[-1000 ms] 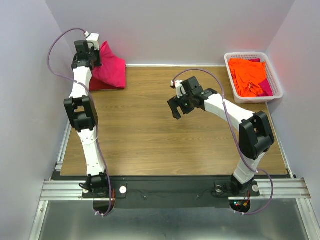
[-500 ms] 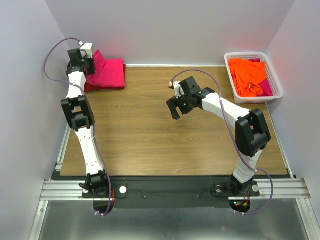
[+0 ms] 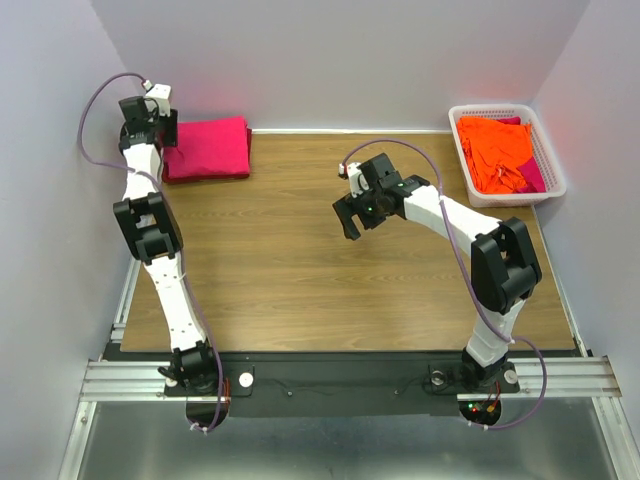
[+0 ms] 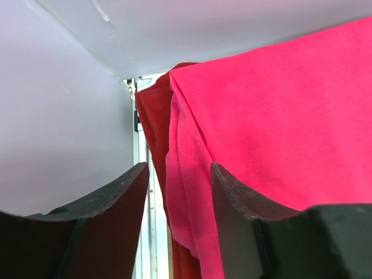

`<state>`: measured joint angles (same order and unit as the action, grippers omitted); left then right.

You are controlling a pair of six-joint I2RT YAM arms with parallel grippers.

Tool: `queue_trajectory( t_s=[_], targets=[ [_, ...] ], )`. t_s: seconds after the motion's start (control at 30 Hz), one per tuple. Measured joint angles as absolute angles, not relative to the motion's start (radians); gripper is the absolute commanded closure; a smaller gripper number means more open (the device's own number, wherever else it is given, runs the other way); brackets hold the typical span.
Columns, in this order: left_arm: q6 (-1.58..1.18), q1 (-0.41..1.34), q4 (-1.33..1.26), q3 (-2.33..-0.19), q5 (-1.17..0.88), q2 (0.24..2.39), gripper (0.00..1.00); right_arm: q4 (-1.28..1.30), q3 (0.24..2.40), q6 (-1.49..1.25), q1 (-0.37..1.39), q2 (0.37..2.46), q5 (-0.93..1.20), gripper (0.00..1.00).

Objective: Fold and stack the t-shirts
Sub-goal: Neatly place the folded tshirt to the corner

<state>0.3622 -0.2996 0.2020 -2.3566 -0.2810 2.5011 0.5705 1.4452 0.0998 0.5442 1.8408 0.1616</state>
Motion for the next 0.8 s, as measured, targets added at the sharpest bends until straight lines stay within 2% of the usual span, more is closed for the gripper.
queue_trajectory(
  t_s=[0.13,0.23,0.33,0.8],
  targets=[
    [0.367,-0.301,0.202,-2.349,-0.307,2.481,0.55,0.570,1.445,0.100,0.544,1.841,0.163,0.00],
    [0.351,-0.303,0.198,-2.349,-0.355,2.462,0.67,0.570,1.445,0.100,0.544,1.841,0.166,0.00],
    [0.334,-0.303,0.184,-2.349,-0.378,2.453,0.72,0.570,1.445,0.100,0.544,1.843,0.166,0.00],
    [0.297,-0.305,0.163,-2.350,-0.340,2.525,0.76,0.572,1.445,0.099,0.544,1.881,0.165,0.00]
  ],
)
